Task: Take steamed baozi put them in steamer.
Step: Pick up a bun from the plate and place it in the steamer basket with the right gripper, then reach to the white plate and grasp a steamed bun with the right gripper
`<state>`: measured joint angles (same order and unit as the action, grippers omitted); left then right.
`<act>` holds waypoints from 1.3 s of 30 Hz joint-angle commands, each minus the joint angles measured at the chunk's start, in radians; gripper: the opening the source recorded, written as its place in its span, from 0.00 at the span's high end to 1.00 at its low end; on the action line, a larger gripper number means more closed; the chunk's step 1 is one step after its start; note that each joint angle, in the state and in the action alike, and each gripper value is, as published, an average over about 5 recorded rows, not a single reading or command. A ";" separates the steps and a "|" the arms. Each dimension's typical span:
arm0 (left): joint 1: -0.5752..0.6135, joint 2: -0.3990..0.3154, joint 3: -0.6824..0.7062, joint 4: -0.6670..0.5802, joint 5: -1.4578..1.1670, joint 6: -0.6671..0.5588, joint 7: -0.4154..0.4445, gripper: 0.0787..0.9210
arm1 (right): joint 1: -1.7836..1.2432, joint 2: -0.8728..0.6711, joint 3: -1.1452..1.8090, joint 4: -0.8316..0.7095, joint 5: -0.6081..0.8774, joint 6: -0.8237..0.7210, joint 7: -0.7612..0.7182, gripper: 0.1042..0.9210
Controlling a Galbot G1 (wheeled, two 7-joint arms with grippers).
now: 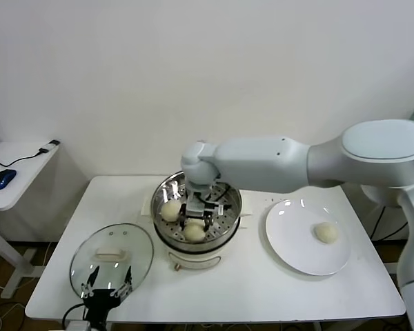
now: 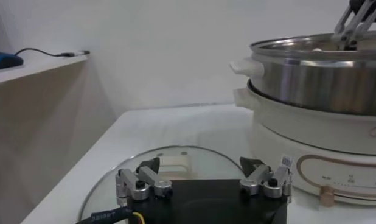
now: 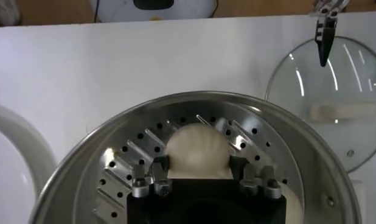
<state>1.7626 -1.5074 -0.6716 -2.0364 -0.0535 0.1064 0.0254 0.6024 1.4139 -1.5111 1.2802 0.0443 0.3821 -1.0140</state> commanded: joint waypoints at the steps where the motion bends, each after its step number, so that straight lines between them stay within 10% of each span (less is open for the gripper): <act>1: 0.000 0.001 0.000 0.001 -0.001 0.000 0.000 0.12 | -0.012 0.022 0.007 -0.031 -0.010 0.041 -0.001 0.21; 17: 0.003 -0.001 0.008 -0.008 0.008 -0.001 0.005 0.12 | 0.332 -0.158 -0.087 -0.062 0.360 0.141 -0.155 0.12; 28: 0.003 0.004 0.003 -0.006 0.000 -0.007 0.002 0.12 | 0.419 -0.604 -0.402 -0.108 0.393 -0.262 -0.118 0.12; 39: -0.014 -0.002 0.000 -0.004 -0.003 0.000 0.003 0.12 | -0.021 -0.842 -0.097 -0.140 0.241 -0.469 -0.045 0.12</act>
<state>1.7570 -1.5128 -0.6768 -2.0446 -0.0558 0.1052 0.0288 0.8457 0.8192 -1.7550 1.1811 0.3561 0.1192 -1.0980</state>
